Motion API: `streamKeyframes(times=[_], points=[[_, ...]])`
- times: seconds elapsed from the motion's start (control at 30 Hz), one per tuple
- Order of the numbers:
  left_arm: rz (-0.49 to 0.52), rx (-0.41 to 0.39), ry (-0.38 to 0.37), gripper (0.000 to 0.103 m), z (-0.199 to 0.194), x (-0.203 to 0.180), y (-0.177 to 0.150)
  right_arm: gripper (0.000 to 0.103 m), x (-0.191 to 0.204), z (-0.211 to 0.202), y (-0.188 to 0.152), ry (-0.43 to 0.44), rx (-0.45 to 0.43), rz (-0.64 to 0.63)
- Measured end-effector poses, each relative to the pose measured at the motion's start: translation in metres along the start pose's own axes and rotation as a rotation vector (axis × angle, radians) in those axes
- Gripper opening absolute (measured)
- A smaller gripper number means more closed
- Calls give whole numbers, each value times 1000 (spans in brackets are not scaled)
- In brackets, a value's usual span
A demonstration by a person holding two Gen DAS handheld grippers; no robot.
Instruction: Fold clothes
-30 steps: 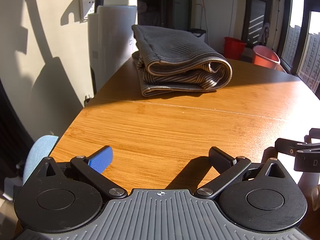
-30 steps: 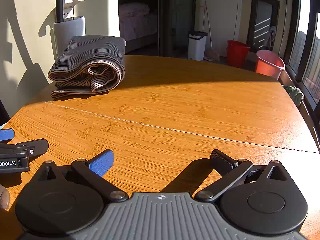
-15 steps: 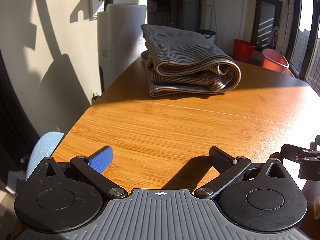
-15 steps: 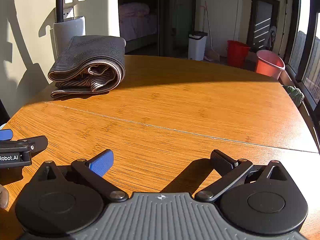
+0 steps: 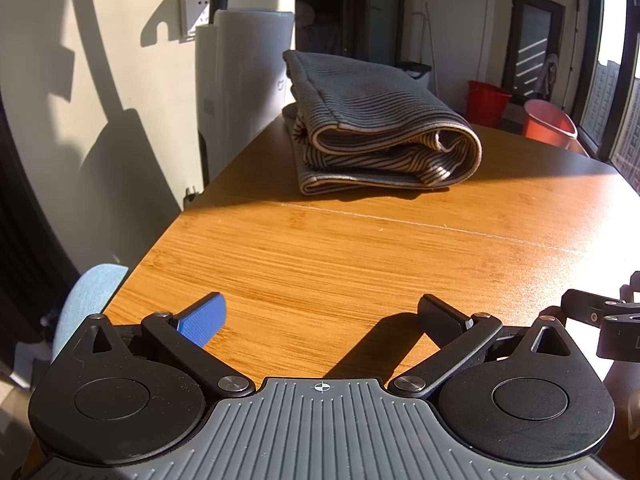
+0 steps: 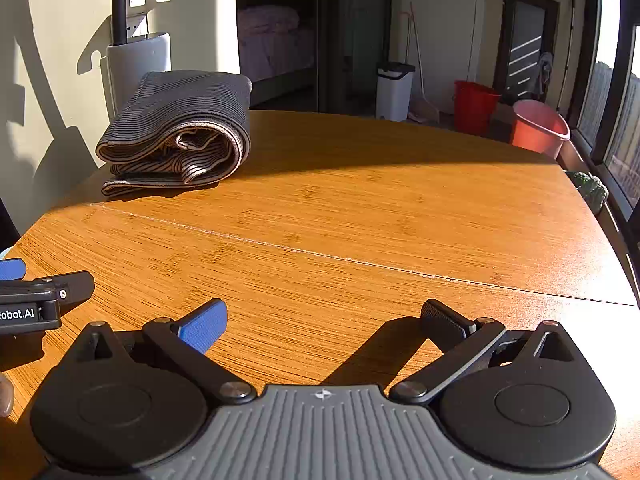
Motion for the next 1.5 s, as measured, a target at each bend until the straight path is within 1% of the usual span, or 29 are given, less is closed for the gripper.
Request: streamKeyframes(times=[0.07,0.2,0.37,0.67,0.8,1.07,1.2,1.27,1.3,1.4,1.43,1.5], points=[[-16,-10,-8,103,-2,2,0,103,0,0,0,0,0,0],[-42,-44,9,103,-6,6,-1,103,0,0,0,0,0,0],[-30,-82,18,103,-11,4,-1,103,0,0,0,0,0,0],[-29,-77,22,103,-9,5,0,103,1,0,0,-1,-1,0],[-29,-53,18,103,-7,4,-1,103,1,0,0,-1,-1,1],[-40,-34,17,103,-5,4,-2,103,1,0,0,-1,-1,1],[-31,-47,7,103,-8,3,-2,103,1,0,0,2,0,-1],[-15,-61,-5,103,-10,2,-2,103,1,-2,0,34,1,-13],[-4,-71,-13,103,-12,2,-1,103,3,-3,1,65,-3,-14],[7,-133,-38,103,-21,11,6,103,12,-8,6,190,-29,12],[6,-156,-46,103,-25,16,9,103,17,-9,10,243,-29,31],[-36,-187,-53,103,-30,32,16,103,33,-7,19,330,-19,61]])
Point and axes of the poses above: each gripper's, at about its wrist camera, not at the fingertips, and z roughly the way its jaws point, x to its left, y to its top, the point moved 1 cm from there along z, roughly the way its jaws point, and after that the axes turned 6 degrees about -x, right-handed, at the moved point
